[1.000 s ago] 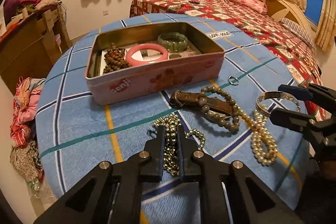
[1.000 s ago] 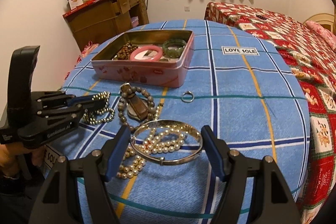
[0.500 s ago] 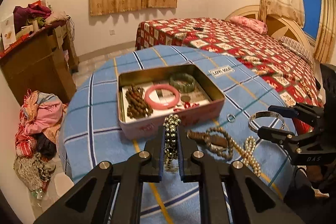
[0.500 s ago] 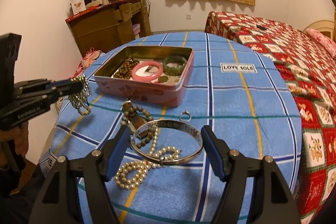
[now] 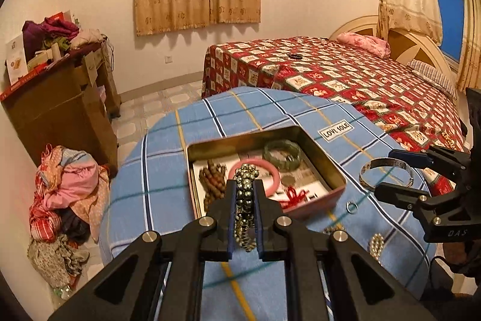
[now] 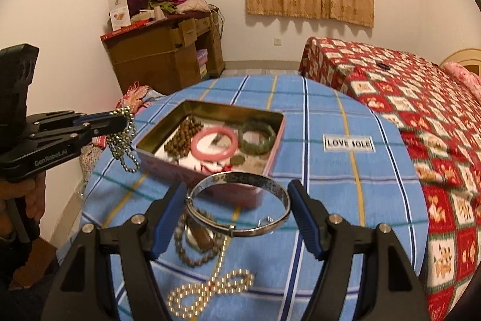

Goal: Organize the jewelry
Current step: 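Carry the gold chain and silver bangle with both tools over the pink tin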

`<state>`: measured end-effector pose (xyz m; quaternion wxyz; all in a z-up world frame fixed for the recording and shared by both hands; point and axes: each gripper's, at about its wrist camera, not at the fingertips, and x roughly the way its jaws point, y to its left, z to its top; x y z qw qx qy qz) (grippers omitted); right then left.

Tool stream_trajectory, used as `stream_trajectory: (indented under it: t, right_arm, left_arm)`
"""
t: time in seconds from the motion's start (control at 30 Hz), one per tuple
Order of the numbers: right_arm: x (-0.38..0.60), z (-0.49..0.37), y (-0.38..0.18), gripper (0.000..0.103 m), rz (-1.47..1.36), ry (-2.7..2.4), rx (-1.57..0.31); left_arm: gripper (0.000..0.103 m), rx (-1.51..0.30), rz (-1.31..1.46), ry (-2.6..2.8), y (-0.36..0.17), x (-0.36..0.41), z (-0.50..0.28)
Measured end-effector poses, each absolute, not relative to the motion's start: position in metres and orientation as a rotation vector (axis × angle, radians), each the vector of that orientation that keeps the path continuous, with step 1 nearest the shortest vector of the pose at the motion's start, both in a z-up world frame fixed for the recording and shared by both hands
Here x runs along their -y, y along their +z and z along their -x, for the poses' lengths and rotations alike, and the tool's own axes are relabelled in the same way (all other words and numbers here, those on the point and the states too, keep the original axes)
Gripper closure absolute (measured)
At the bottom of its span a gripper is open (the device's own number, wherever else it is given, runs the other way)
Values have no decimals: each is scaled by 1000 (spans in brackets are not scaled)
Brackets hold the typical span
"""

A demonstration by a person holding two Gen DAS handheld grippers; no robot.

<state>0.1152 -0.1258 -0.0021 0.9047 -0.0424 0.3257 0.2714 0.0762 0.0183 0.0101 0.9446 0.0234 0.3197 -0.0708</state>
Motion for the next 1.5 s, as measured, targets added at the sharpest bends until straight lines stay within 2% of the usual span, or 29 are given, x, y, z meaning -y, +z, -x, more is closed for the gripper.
stream_trajectory:
  t: [0.77, 1.5]
  right_arm:
    - [95, -170, 9, 31, 103, 578, -659]
    - [70, -208, -15, 31, 123, 565, -710]
  left_arm:
    - [93, -679, -60, -137, 10, -24, -133]
    - [93, -758, -58, -130, -15, -32, -165]
